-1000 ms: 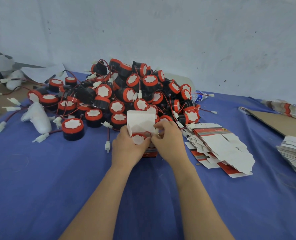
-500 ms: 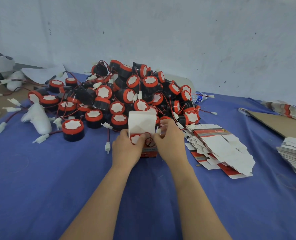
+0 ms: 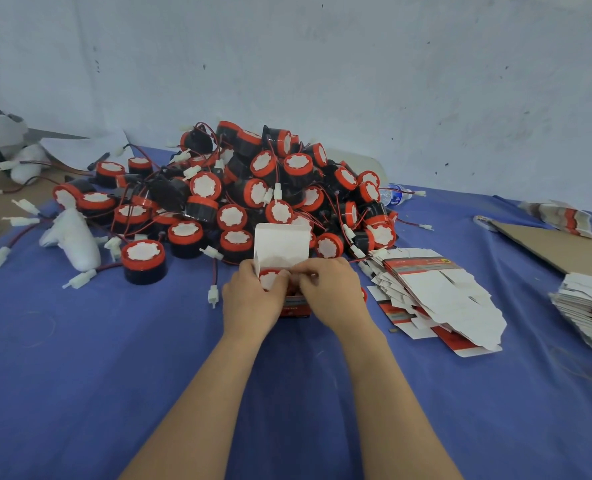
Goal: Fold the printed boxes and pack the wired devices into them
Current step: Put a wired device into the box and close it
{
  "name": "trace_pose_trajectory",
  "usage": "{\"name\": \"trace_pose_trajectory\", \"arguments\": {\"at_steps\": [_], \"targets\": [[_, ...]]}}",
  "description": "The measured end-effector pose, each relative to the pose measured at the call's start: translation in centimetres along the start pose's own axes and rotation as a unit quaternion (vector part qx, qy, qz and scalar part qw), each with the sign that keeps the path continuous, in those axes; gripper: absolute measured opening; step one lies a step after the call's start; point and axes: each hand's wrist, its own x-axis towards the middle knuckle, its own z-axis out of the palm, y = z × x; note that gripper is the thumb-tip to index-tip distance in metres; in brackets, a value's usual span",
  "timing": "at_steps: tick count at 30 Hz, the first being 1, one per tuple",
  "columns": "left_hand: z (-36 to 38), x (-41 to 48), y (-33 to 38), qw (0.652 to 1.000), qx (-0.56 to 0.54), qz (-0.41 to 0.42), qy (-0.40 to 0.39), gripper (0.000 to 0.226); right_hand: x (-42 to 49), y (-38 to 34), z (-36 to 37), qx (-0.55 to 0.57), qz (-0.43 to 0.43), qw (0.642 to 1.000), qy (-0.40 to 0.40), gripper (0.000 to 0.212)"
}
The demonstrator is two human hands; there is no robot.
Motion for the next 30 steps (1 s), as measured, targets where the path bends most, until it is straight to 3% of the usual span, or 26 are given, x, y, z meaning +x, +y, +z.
{"name": "trace_pose_trajectory", "arguments": {"at_steps": [6, 12, 16, 19, 26, 30], "targets": [[-0.1, -0.1, 0.0, 1.0, 0.002, -0.001, -0.001, 0.036, 0.0, -0.2, -0.2, -0.037, 0.014, 0.999, -0.027, 0.028], [0.0, -0.1, 0.1, 1.0, -0.005, 0.005, -0.001, 0.03, 0.2, -1.2, 0.4, -0.055, 0.074, 0.996, 0.019, 0.02], [0.0, 0.0, 0.1, 1.0, -0.003, 0.005, 0.002, 0.032, 0.1, -1.2, 0.4, -0.042, 0.066, 0.997, 0.018, 0.019], [-0.1, 0.0, 0.1, 1.0, -0.004, 0.0, -0.002, 0.033, 0.0, -1.1, 0.0, -0.032, 0.05, 0.998, -0.007, 0.029], [-0.2, -0.1, 0.2, 1.0, 0.003, -0.006, -0.002, 0.035, 0.0, -0.7, -0.6, -0.061, 0.041, 0.996, -0.049, 0.027], [-0.1, -0.1, 0.2, 1.0, 0.027, -0.005, 0.003, 0.037, 0.2, -1.3, -0.6, -0.093, 0.078, 0.991, -0.055, 0.024]]}}
